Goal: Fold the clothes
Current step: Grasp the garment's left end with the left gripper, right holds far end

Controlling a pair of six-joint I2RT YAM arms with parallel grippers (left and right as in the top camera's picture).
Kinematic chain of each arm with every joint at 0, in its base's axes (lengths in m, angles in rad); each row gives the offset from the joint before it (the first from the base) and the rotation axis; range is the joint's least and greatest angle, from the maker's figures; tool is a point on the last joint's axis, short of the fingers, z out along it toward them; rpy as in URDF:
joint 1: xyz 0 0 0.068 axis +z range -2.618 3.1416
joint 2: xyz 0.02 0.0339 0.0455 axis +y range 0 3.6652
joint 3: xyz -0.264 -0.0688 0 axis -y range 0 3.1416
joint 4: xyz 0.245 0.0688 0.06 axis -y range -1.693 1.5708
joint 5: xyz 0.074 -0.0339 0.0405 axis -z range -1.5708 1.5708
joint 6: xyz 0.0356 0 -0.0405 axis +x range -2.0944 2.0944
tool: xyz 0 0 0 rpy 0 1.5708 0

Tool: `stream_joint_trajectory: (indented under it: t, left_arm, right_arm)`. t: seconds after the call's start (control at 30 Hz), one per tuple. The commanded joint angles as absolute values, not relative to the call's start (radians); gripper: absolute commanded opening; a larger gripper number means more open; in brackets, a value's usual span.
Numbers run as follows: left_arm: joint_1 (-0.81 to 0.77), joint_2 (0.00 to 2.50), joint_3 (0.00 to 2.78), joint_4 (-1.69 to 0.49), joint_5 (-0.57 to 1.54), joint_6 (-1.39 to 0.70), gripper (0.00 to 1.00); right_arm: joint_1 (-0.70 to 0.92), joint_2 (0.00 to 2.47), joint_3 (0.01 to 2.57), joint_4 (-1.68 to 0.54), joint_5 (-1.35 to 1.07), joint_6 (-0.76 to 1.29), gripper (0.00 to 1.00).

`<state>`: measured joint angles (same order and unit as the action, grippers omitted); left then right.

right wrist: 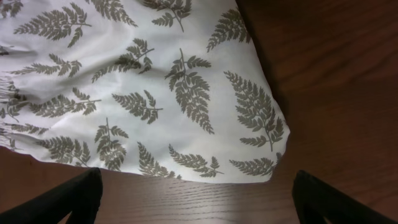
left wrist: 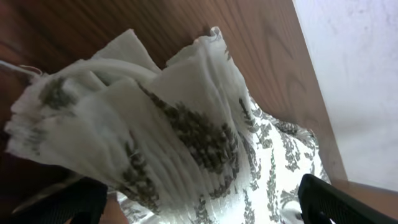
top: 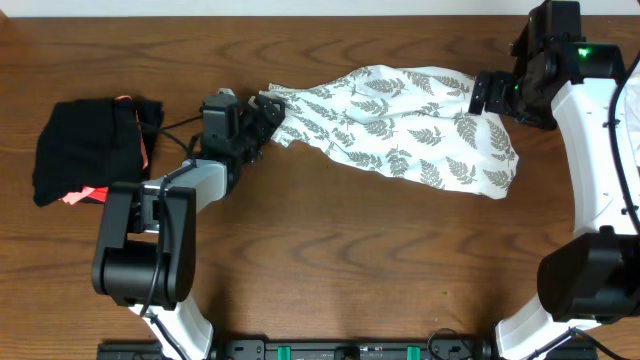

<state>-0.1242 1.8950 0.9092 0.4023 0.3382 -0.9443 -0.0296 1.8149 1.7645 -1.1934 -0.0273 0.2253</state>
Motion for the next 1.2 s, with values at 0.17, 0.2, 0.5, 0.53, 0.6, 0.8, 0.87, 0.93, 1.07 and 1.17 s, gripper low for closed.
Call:
stream_joint_trajectory:
  t: [0.17,0.2,0.5,0.53,0.6,0.8,0.87,0.93,1.07,1.17]
  left_arm:
    - [-0.157,1.876,0.915,0.471,0.267,-0.941,0.98]
    - [-0.157,1.876,0.915,0.479,0.264,-0.941,0.96]
    - [-0.157,1.876,0.915,0.488,0.209,-0.934,0.76]
    - [-0.157,1.876,0.915,0.488,0.203,-0.929,0.72]
    - [-0.157,1.876,0.915,0.488,0.192,-0.928,0.65]
    - [-0.157,1.876,0.915,0.489,0.187,-0.928,0.35]
    - [-0.157,1.876,0.915,0.489,0.178,-0.928,0.30]
    - [-0.157,1.876,0.915,0.490,0.167,-0.924,0.19]
    - [-0.157,1.876,0.915,0.513,0.163,-0.868,0.06]
    - [-0.157,1.876,0.915,0.537,0.165,-0.823,0.06]
  right_arm:
    - [-0.046,1.824,1.763,-1.206,-0.031,0.212,0.94]
    - [-0.045,1.824,1.763,-1.208,-0.031,0.212,0.93]
    - [-0.046,1.824,1.763,-1.228,-0.031,0.212,0.90]
    - [-0.046,1.824,1.763,-1.228,-0.031,0.212,0.90]
    - [-0.046,1.824,1.763,-1.227,-0.031,0.212,0.90]
    - [-0.046,1.824,1.763,-1.233,-0.031,0.212,0.89]
    - [-0.046,1.824,1.763,-1.235,-0.031,0.212,0.89]
    - [-0.046,1.824,1.763,-1.234,-0.031,0.212,0.89]
    - [-0.046,1.824,1.763,-1.235,-0.031,0.212,0.89]
    - [-0.046,1.824,1.763,-1.235,-0.031,0.212,0.89]
